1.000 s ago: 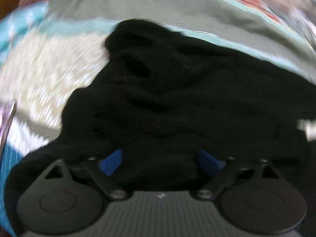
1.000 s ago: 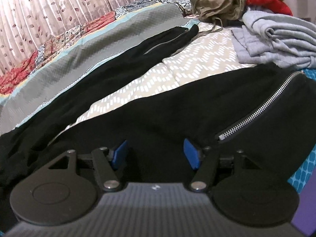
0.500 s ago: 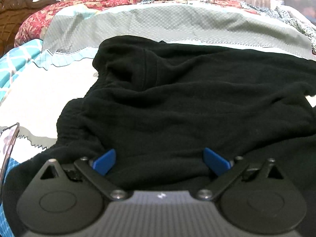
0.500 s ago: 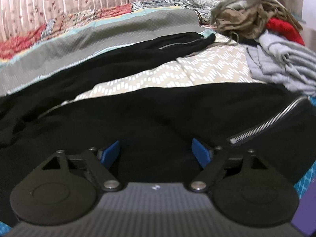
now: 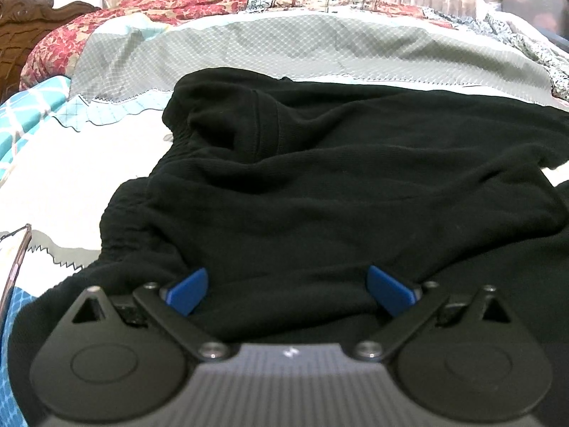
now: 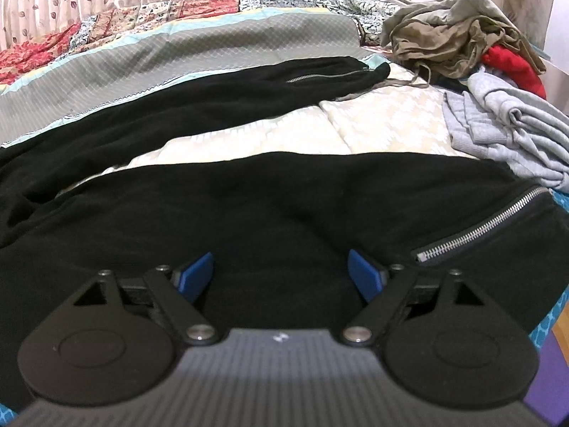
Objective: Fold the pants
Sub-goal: 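Release the pants and hold both grippers open above them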
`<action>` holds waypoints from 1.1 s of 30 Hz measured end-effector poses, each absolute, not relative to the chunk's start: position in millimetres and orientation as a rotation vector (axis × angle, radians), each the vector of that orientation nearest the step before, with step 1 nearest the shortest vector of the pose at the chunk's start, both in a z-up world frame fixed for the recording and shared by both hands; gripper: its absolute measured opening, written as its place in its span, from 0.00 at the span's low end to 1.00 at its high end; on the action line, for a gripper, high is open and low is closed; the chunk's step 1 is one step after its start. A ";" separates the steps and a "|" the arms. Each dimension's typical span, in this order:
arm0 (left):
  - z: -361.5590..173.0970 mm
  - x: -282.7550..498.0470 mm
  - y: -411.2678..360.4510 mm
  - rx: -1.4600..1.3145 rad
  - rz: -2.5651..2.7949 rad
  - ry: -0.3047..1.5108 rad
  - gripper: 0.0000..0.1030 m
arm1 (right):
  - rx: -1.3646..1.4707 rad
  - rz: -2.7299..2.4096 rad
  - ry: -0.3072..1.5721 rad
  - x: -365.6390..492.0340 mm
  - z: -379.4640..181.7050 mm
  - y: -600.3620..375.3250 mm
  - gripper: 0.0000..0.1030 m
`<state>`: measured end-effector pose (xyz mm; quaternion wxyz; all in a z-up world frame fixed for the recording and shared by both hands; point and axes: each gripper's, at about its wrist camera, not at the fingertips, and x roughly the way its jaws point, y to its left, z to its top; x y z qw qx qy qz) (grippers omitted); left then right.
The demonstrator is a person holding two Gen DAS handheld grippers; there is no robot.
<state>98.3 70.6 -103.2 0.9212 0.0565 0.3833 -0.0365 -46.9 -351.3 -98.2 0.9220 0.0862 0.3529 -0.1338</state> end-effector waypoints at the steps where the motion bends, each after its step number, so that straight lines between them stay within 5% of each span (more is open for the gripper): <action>1: -103.5 98.1 70.9 0.115 -0.075 0.785 0.97 | 0.177 -0.276 0.726 -46.5 -98.2 -351.5 0.83; 33: -106.9 90.2 65.6 0.124 -0.059 0.735 0.99 | 0.174 -0.305 0.681 -52.1 -99.3 -340.1 0.88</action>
